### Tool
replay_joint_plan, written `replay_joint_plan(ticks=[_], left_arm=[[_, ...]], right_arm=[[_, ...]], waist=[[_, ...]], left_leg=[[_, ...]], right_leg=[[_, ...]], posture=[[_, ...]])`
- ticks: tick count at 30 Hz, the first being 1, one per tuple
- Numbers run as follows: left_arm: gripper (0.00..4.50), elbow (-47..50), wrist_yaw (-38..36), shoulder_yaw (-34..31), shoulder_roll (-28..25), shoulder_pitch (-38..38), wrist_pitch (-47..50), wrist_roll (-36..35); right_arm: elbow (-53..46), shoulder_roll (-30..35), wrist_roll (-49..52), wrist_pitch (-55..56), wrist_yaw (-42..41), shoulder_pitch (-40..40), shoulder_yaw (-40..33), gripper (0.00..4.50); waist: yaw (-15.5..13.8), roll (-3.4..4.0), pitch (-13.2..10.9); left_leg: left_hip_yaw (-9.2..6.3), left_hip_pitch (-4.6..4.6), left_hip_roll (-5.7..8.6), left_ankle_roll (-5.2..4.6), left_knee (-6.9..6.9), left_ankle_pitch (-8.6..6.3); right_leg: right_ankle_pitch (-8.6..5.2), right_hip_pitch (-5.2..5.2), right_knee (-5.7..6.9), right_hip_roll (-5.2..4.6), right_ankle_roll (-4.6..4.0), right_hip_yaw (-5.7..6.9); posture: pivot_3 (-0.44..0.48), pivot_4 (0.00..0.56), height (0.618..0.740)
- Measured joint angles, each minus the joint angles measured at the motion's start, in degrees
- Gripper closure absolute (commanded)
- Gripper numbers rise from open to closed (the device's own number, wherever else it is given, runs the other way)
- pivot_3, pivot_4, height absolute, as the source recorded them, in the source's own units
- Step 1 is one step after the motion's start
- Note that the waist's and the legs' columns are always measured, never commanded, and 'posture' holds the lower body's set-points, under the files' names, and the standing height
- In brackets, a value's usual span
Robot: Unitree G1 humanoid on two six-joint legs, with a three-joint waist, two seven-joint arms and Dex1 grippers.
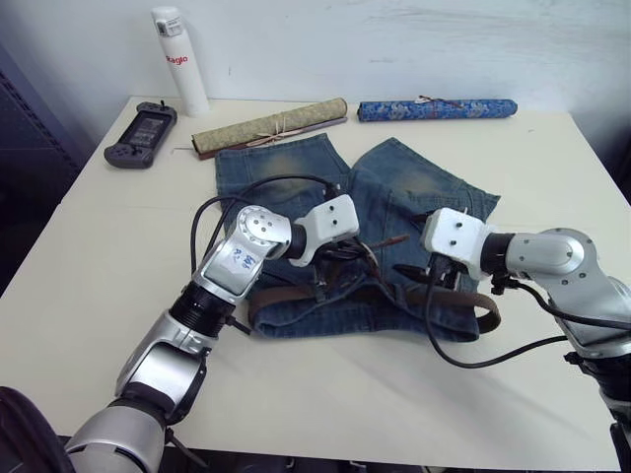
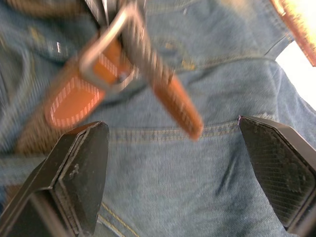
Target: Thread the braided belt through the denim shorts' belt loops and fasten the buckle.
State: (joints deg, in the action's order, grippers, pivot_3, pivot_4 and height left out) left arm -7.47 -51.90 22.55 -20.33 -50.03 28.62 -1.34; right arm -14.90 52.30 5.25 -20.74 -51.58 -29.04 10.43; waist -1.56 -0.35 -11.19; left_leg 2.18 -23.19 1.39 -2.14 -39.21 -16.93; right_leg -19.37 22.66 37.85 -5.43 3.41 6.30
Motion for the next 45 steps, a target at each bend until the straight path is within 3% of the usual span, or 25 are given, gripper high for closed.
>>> replay_joint_plan(ticks=[2, 7, 8, 9, 13, 17, 19, 23, 27, 30, 34, 45], left_arm=[[4.5, 0.0, -0.3, 0.1, 0.0, 0.3, -0.5, 0.1], [4.5, 0.0, -0.6, 0.4, 0.3, 0.8, -1.1, 0.4], [4.5, 0.0, -0.6, 0.4, 0.3, 0.8, -1.1, 0.5], [4.5, 0.0, -0.6, 0.3, 0.2, 0.8, -1.2, 0.5], [4.5, -0.3, -0.6, 0.2, 0.2, 0.8, -1.2, 0.8], [2.83, -0.4, -2.7, -1.3, 0.1, 0.7, 0.8, -1.1], [1.81, -0.1, -5.4, -1.6, -1.3, 0.6, 1.7, -2.9], [0.2, -0.5, -8.9, -4.0, -4.6, -0.5, 3.3, -5.3], [0.09, -2.3, -12.1, -8.2, -7.9, -2.7, 5.4, -8.1], [0.09, -2.5, -12.4, -11.1, -7.0, -4.4, 8.3, -11.3], [0.09, -2.2, -10.7, -13.3, -5.2, -7.1, 10.5, -13.6], [0.09, 0.3, -5.1, -10.8, 0.1, -7.0, 14.2, -13.7]], right_arm=[[1.6, -0.5, -1.2, 2.4, -0.4, -1.1, 0.3, 1.29], [2.1, -1.9, -2.1, 5.3, -1.1, -1.4, 0.4, 3.92], [2.2, -2.0, -2.4, 5.5, -1.3, -1.4, 0.4, 4.34], [2.2, -2.3, -2.5, 5.7, -1.4, -1.3, 0.4, 4.46], [2.8, -3.3, -3.2, 5.9, -1.5, -1.3, 0.4, 4.46], [3.2, -3.4, -3.9, 7.4, -2.2, -1.6, 0.3, 4.5], [4.0, -3.2, -4.7, 9.3, -2.9, -2.5, 0.4, 4.5], [6.4, -1.4, -6.5, 14.3, -4.6, -4.7, 0.4, 4.5], [9.2, 0.5, -7.9, 19.8, -6.5, -8.0, 0.4, 4.5], [12.8, 1.7, -10.1, 26.9, -9.4, -13.4, 1.0, 4.5], [10.6, 0.7, -9.6, 30.0, -12.2, -16.1, 1.5, 4.5], [13.2, -0.6, -13.4, 31.9, -13.1, -17.0, 3.2, 4.5]], waist=[[0.0, 0.0, 0.0], [0.0, 0.0, 0.0], [0.0, 0.0, 0.0], [0.0, 0.0, 0.0], [0.0, 0.0, 0.0], [0.0, 0.0, 0.0], [0.2, 0.0, 0.0], [0.3, 0.02, 0.0], [0.2, 0.02, 0.0], [0.1, 0.03, -0.1], [0.2, -0.01, -0.1], [0.2, -0.02, -0.1]], left_leg=[[0.0, 0.0, 0.0, 0.0, 0.0, 0.0], [-0.01, 0.0, -0.01, 0.0, 0.0, 0.0], [-0.01, 0.0, -0.01, 0.0, -0.01, 0.0], [-0.01, 0.0, -0.01, 0.0, -0.01, 0.0], [-0.02, 0.0, -0.01, 0.0, -0.02, 0.0], [-0.02, 0.01, -0.01, 0.0, -0.02, 0.0], [-0.01, 0.01, -0.01, 0.01, -0.02, 0.0], [-0.01, 0.01, -0.02, 0.02, -0.03, 0.01], [-0.01, 0.02, -0.02, 0.02, -0.03, 0.01], [-0.03, 0.0, 0.0, 0.02, -0.06, 0.01], [-0.05, 0.0, -0.01, 0.01, -0.06, 0.01], [-0.05, 0.0, -0.01, 0.01, -0.09, 0.01]], right_leg=[[0.0, 0.0, 0.0, 0.0, 0.0, 0.01], [0.0, 0.0, 0.01, 0.01, 0.0, 0.01], [0.0, -0.01, 0.01, 0.01, 0.0, 0.02], [0.0, -0.01, 0.01, 0.01, 0.0, 0.02], [0.0, -0.01, 0.01, 0.0, 0.0, 0.02], [0.0, -0.01, 0.02, 0.01, 0.0, 0.02], [0.0, -0.01, 0.02, 0.01, 0.0, 0.02], [0.0, 0.0, 0.04, 0.03, 0.0, 0.02], [0.0, -0.01, 0.01, 0.03, 0.0, 0.02], [0.0, -0.01, 0.02, 0.01, 0.0, 0.03], [0.0, -0.06, 0.05, 0.02, 0.0, 0.07], [0.0, -0.05, 0.09, 0.01, 0.0, 0.05]], posture=[[0.0, 0.15, 0.686], [0.0, 0.15, 0.686], [0.0, 0.15, 0.686], [0.0, 0.15, 0.686], [0.0, 0.15, 0.686], [0.0, 0.15, 0.686], [0.0, 0.15, 0.686], [0.0, 0.15, 0.686], [0.0, 0.15, 0.686], [0.0, 0.15, 0.686], [0.0, 0.15, 0.686], [0.0, 0.15, 0.686]])
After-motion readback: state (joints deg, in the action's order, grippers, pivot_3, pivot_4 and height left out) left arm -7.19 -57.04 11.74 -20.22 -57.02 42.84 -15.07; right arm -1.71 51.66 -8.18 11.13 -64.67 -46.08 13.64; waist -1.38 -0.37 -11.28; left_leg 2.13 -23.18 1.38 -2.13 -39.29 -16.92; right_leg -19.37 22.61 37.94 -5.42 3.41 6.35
